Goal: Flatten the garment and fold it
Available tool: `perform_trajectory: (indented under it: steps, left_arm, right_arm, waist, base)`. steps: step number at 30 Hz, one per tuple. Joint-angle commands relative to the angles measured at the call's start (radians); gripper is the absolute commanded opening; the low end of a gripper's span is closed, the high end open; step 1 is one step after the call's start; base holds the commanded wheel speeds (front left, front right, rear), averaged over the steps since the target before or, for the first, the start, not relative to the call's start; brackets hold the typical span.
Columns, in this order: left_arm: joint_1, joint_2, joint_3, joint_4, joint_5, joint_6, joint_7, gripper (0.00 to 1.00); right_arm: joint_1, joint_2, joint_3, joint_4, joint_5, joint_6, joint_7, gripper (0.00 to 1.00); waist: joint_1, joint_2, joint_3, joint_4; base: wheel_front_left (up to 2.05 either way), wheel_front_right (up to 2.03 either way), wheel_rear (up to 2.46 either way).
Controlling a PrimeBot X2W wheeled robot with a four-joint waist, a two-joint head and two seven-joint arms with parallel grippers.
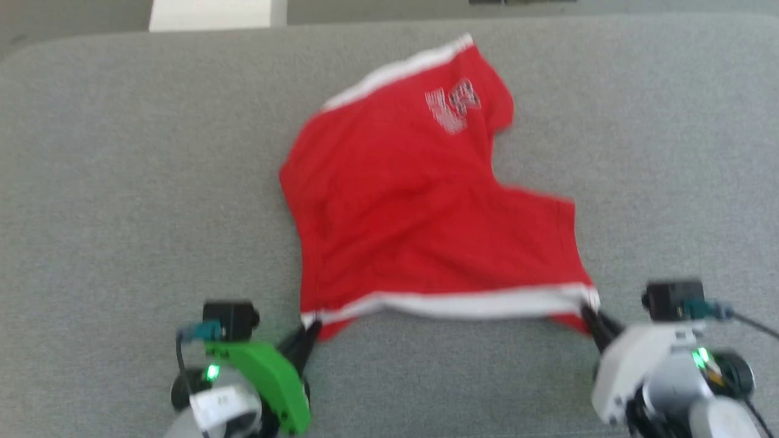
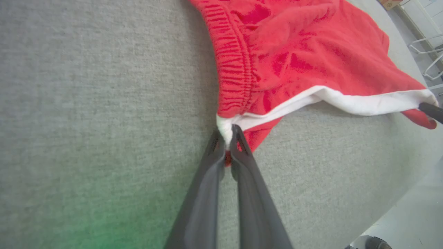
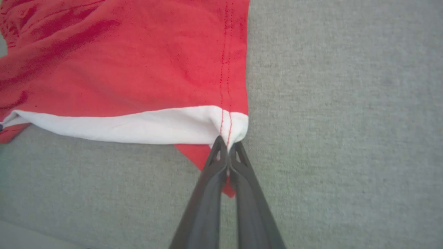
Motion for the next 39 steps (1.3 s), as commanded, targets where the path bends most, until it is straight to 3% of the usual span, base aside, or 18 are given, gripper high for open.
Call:
perform_trajectory:
  steps: [1, 7, 11, 16, 21, 26, 32, 39]
  left_arm:
    - [0.053, 0.018, -0.006, -0.010, -0.002, 0.014, 0.015, 0.00]
    - [0.191, 0.068, -0.008, -0.132, 0.012, 0.073, 0.039, 0.00]
    - [0.249, 0.078, -0.034, -0.217, 0.032, 0.078, 0.031, 0.00]
    - [0.230, 0.060, -0.057, -0.282, 0.082, 0.070, -0.037, 0.00]
    - [0.124, 0.010, -0.056, -0.265, 0.123, 0.068, -0.113, 0.00]
    - [-0.014, -0.034, -0.056, -0.206, 0.161, 0.077, -0.143, 0.00]
    - [-0.181, -0.086, -0.028, -0.101, 0.179, 0.109, -0.161, 0.00]
    - [-0.320, -0.123, 0.000, 0.033, 0.178, 0.137, -0.165, 0.00]
  right_arm:
    - [0.046, 0.003, -0.014, -0.030, -0.009, -0.002, 0.026, 0.00]
    - [0.237, 0.010, -0.092, -0.169, -0.014, -0.002, 0.145, 0.00]
    - [0.292, 0.011, -0.112, -0.227, 0.001, -0.002, 0.167, 0.00]
    - [0.256, 0.011, -0.103, -0.274, -0.008, -0.002, 0.099, 0.00]
    - [0.100, 0.003, -0.046, -0.274, -0.067, -0.002, 0.055, 0.00]
    - [-0.116, -0.042, -0.004, -0.197, -0.088, -0.002, 0.046, 0.00]
    - [-0.376, -0.097, 0.017, -0.022, -0.091, -0.002, 0.020, 0.00]
    - [-0.618, -0.104, 0.038, 0.214, -0.094, -0.002, 0.002, 0.00]
  waist:
    - [0.0001, 0.0000, -0.064, 0.017]
    - [0.0001, 0.0000, -0.114, 0.030]
    - [0.0001, 0.0000, -0.123, 0.035]
    - [0.0001, 0.0000, -0.113, 0.051]
    - [0.0001, 0.0000, -0.076, 0.062]
    - [0.0001, 0.0000, -0.013, 0.087]
    - [0.0001, 0.0000, 0.080, 0.125]
    - [0.0001, 0.0000, 0.179, 0.146]
  base:
    - [0.00, 0.00, 0.00]
    - [0.00, 0.00, 0.00]
    - [0.00, 0.00, 0.00]
    - [0.00, 0.00, 0.00]
    - [0.00, 0.00, 0.00]
    - [0.00, 0.00, 0.00]
    - [0.00, 0.00, 0.00]
    - [0.00, 0.00, 0.00]
